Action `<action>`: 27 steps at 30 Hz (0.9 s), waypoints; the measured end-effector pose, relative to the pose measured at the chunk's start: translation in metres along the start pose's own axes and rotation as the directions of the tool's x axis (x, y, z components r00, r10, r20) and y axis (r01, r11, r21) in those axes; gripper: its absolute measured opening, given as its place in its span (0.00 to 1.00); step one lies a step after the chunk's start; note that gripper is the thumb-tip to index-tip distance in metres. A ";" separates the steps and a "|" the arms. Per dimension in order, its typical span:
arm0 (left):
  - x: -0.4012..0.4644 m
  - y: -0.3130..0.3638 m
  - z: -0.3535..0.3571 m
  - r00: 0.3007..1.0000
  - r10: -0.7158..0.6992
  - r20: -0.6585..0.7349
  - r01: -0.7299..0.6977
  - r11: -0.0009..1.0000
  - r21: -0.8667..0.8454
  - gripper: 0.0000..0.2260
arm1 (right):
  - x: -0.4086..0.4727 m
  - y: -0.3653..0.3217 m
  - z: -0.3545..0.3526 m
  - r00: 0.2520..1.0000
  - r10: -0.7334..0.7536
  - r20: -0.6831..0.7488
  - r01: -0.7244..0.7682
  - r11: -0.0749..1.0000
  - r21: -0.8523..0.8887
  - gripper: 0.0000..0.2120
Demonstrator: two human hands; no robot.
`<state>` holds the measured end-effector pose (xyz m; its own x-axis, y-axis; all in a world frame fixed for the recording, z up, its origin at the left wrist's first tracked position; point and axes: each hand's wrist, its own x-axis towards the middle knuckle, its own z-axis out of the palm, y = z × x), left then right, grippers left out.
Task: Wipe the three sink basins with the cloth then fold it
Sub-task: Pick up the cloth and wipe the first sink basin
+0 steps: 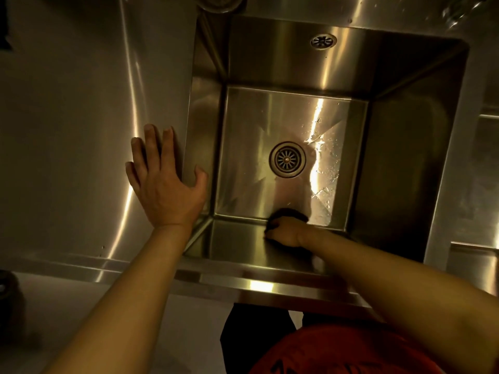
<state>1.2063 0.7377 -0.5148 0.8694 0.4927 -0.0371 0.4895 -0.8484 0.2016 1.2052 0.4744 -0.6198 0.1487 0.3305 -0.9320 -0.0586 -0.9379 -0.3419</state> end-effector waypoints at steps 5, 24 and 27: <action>0.000 0.000 0.002 1.000 -0.007 -0.020 0.007 1.000 0.021 0.40 | -0.003 -0.083 0.016 0.974 -0.228 0.009 0.225 0.966 0.132 0.18; -0.002 0.003 -0.001 1.000 -0.009 -0.021 0.009 1.000 0.004 0.38 | -0.132 -0.055 0.014 0.822 -0.483 -0.301 0.411 0.869 -0.274 0.19; -0.002 0.002 0.000 1.000 0.000 -0.021 0.000 1.000 -0.007 0.38 | -0.131 -0.050 0.012 0.807 -0.491 -0.327 0.397 0.862 -0.315 0.21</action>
<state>1.2055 0.7352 -0.5139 0.8678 0.4967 -0.0162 0.4888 -0.8471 0.2085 1.1764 0.4790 -0.4820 0.4713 0.6932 -0.5453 0.3196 -0.7104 -0.6270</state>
